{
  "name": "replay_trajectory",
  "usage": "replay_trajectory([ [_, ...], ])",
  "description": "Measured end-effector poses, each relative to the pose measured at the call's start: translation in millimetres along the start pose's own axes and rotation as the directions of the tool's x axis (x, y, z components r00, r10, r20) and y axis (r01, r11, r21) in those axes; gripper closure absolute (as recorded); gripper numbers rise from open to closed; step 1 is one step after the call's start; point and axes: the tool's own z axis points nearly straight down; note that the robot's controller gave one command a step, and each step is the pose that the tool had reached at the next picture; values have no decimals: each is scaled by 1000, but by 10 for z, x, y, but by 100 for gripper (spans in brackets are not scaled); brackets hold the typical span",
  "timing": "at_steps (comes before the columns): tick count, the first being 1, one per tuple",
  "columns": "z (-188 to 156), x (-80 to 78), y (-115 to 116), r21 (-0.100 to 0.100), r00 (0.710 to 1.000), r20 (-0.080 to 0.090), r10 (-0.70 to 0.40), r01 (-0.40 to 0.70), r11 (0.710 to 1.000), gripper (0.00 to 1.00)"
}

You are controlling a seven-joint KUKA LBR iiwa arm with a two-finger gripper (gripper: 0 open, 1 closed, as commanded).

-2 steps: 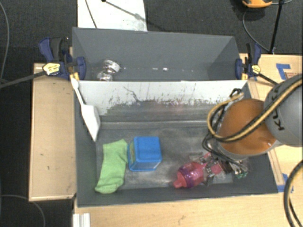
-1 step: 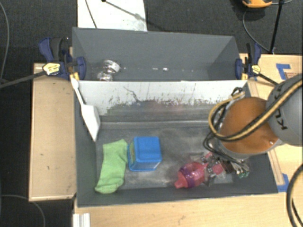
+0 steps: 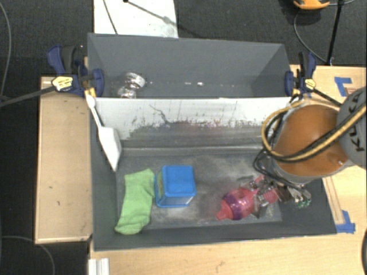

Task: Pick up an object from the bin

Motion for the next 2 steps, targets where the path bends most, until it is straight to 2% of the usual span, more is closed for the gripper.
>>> replay_trajectory([
  [2, -109, 10, 6, -2, 1000, -5, 1, -1, 1000, 100],
])
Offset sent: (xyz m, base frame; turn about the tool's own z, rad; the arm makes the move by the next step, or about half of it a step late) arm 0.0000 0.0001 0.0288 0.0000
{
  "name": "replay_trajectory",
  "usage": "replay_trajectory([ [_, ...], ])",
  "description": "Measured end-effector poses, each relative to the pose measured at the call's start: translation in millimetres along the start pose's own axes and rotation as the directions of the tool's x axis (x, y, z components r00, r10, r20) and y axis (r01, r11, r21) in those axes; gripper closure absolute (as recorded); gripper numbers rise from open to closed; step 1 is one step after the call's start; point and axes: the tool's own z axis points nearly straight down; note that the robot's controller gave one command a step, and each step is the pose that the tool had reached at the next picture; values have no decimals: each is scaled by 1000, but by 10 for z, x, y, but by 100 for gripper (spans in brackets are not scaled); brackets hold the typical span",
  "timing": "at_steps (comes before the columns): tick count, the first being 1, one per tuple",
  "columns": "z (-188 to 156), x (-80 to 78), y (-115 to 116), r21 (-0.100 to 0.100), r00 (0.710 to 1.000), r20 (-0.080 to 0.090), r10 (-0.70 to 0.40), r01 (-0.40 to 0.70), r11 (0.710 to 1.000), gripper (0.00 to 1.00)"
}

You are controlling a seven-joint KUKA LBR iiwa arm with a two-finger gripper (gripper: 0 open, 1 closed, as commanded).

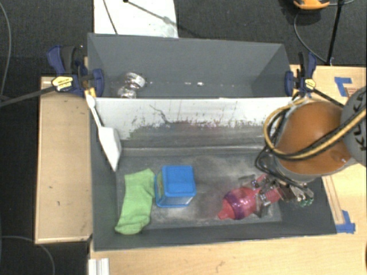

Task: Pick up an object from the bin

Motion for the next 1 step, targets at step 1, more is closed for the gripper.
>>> replay_trajectory([
  [1, -107, -7, -1, 0, 1000, 1, 2, -2, 1000, 100],
])
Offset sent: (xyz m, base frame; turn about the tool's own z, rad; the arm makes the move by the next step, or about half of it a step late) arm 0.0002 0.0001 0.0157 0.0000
